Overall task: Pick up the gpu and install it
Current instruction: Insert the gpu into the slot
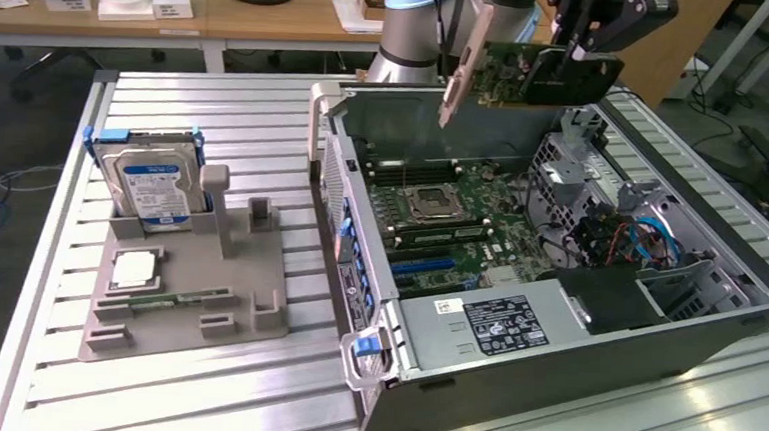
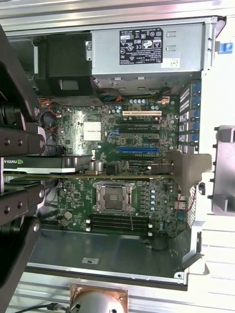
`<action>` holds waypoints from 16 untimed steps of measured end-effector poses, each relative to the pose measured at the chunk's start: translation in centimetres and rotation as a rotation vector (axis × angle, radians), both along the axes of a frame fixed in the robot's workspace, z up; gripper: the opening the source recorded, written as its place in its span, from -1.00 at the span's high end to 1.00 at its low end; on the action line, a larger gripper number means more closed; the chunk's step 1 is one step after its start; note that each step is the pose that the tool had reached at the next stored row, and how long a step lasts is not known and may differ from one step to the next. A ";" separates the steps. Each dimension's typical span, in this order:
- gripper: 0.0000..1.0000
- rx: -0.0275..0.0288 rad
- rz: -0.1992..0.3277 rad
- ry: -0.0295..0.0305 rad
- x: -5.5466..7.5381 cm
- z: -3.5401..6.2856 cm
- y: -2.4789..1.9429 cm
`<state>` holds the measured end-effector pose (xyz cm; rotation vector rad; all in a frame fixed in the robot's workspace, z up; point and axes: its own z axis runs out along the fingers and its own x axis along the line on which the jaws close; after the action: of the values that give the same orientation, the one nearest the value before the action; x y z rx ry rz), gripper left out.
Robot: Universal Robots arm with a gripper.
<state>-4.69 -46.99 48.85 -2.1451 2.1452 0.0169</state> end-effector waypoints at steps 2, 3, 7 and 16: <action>0.47 -0.0001 0.000 0.0001 0.0 -0.01 0.00; 0.47 -0.0002 0.000 0.0001 0.0 -0.01 0.00; 0.47 0.0005 0.000 0.0000 0.0 -0.42 0.00; 0.47 0.0012 0.000 -0.0001 -0.3 -2.06 0.00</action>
<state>-5.03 -46.99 46.79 -2.1443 2.1447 0.0181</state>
